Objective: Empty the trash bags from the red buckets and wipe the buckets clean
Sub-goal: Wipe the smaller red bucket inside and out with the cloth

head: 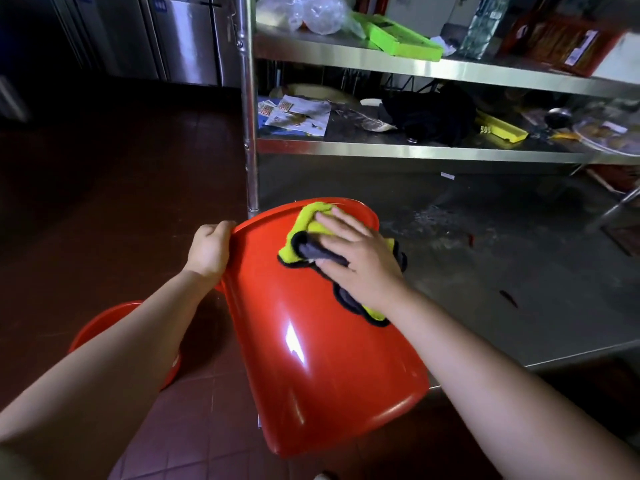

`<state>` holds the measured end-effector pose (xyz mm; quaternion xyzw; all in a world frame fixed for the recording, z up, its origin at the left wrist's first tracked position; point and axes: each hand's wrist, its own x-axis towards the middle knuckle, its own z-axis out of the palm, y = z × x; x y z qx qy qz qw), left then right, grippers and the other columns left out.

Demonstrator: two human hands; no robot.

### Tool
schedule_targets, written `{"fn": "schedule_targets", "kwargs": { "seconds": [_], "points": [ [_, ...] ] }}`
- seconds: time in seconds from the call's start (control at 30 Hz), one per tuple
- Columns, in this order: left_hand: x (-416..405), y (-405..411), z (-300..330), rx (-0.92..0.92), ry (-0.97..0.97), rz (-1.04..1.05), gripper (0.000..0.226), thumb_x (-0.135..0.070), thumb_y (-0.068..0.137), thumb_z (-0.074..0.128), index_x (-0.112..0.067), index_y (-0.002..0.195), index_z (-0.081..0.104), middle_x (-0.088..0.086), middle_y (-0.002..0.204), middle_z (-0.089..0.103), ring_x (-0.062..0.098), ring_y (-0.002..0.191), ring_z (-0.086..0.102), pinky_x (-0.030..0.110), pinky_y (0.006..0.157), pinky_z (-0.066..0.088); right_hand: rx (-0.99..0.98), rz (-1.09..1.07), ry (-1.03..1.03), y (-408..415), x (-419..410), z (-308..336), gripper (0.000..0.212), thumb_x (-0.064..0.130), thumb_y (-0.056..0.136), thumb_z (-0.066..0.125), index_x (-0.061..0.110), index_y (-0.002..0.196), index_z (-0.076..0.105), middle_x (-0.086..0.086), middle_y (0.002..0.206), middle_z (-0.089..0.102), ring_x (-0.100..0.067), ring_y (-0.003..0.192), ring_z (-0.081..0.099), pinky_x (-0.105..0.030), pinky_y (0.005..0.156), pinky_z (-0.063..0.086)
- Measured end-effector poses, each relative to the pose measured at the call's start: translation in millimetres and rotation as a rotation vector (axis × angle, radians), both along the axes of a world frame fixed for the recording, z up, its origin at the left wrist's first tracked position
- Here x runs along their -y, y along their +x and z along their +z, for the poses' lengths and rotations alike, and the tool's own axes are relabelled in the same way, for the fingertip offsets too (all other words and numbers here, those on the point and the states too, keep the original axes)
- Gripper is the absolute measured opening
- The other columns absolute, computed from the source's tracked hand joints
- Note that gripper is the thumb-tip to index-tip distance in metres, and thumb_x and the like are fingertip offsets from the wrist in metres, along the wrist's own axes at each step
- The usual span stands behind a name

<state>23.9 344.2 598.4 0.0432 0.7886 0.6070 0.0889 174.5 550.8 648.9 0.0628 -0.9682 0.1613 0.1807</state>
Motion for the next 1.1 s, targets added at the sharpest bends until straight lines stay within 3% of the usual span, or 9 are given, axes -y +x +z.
{"fn": "schedule_targets", "kwargs": {
  "seconds": [0.13, 0.2, 0.3, 0.4, 0.53, 0.7, 0.83, 0.97, 1.1],
  "points": [
    [-5, -6, 6, -0.03, -0.024, -0.034, 0.04, -0.036, 0.09, 0.042, -0.016, 0.056, 0.039, -0.002, 0.047, 0.036, 0.016, 0.044, 0.037, 0.03, 0.049, 0.031, 0.059, -0.137, -0.326, 2, -28, -9, 0.041, 0.028, 0.092, 0.058, 0.014, 0.131, 0.056, 0.02, 0.144, 0.029, 0.0, 0.138, 0.021, -0.029, 0.115, 0.021],
    [-11, -7, 18, -0.174, -0.203, -0.059, 0.048, -0.041, 0.095, 0.037, -0.011, 0.058, 0.046, 0.002, 0.055, 0.045, 0.024, 0.058, 0.046, 0.034, 0.057, 0.035, 0.077, -0.17, -0.348, 5, -31, -10, 0.041, 0.028, 0.093, 0.058, 0.013, 0.13, 0.056, 0.019, 0.147, 0.029, 0.0, 0.138, 0.021, -0.027, 0.113, 0.021],
    [-31, 1, 41, -0.474, -0.434, -0.145, 0.056, -0.054, 0.094, 0.031, -0.01, 0.07, 0.054, 0.001, 0.062, 0.053, 0.027, 0.068, 0.051, 0.034, 0.062, 0.034, 0.068, -0.173, -0.347, 8, -22, -10, 0.037, 0.029, 0.092, 0.057, 0.014, 0.126, 0.059, 0.022, 0.146, 0.027, -0.008, 0.142, 0.019, -0.04, 0.115, 0.022],
    [-46, 4, 54, -0.598, -0.576, -0.24, 0.06, -0.062, 0.092, 0.033, -0.011, 0.085, 0.063, 0.007, 0.076, 0.063, 0.028, 0.075, 0.058, 0.033, 0.063, 0.04, 0.056, -0.175, -0.28, 12, -9, -9, 0.036, 0.029, 0.092, 0.057, 0.016, 0.126, 0.06, 0.014, 0.152, 0.028, -0.013, 0.145, 0.016, -0.051, 0.113, 0.023],
    [-43, -3, 55, -0.567, -0.581, -0.31, 0.058, -0.059, 0.093, 0.034, -0.008, 0.09, 0.062, 0.01, 0.085, 0.064, 0.029, 0.082, 0.058, 0.032, 0.068, 0.041, 0.03, -0.096, -0.128, 37, 8, -6, 0.025, 0.025, 0.087, 0.062, 0.017, 0.109, 0.069, 0.005, 0.148, 0.039, -0.02, 0.144, 0.022, -0.054, 0.105, 0.029],
    [-39, -8, 48, -0.609, -0.55, -0.32, 0.047, -0.058, 0.094, 0.034, -0.018, 0.082, 0.057, 0.004, 0.08, 0.058, 0.025, 0.076, 0.052, 0.031, 0.067, 0.036, 0.012, 0.131, 0.117, 90, 33, -17, 0.037, 0.03, 0.081, 0.054, 0.037, 0.115, 0.066, 0.01, 0.144, 0.045, -0.02, 0.143, 0.025, -0.05, 0.107, 0.025],
    [-46, -10, 48, -0.62, -0.561, -0.334, 0.051, -0.058, 0.094, 0.034, -0.019, 0.065, 0.048, -0.003, 0.063, 0.051, 0.025, 0.069, 0.05, 0.03, 0.06, 0.032, 0.053, 0.31, 0.257, 120, 42, -25, 0.045, 0.031, 0.077, 0.061, 0.038, 0.122, 0.061, 0.011, 0.147, 0.041, -0.024, 0.144, 0.021, -0.055, 0.106, 0.023],
    [-57, -7, 52, -0.629, -0.593, -0.349, 0.053, -0.059, 0.094, 0.031, -0.021, 0.058, 0.038, -0.009, 0.06, 0.043, 0.024, 0.069, 0.046, 0.031, 0.06, 0.03, 0.088, 0.45, 0.387, 106, 34, -16, 0.043, 0.039, 0.08, 0.057, 0.038, 0.123, 0.058, 0.011, 0.146, 0.043, -0.025, 0.14, 0.028, -0.055, 0.104, 0.025],
    [-67, -8, 53, -0.618, -0.594, -0.375, 0.05, -0.06, 0.094, 0.03, -0.022, 0.075, 0.055, -0.001, 0.077, 0.06, 0.025, 0.088, 0.056, 0.028, 0.072, 0.034, 0.106, 0.315, 0.456, 46, 28, 5, 0.04, 0.044, 0.081, 0.054, 0.041, 0.12, 0.061, 0.013, 0.141, 0.048, -0.022, 0.136, 0.035, -0.049, 0.106, 0.027]
  ]
}}
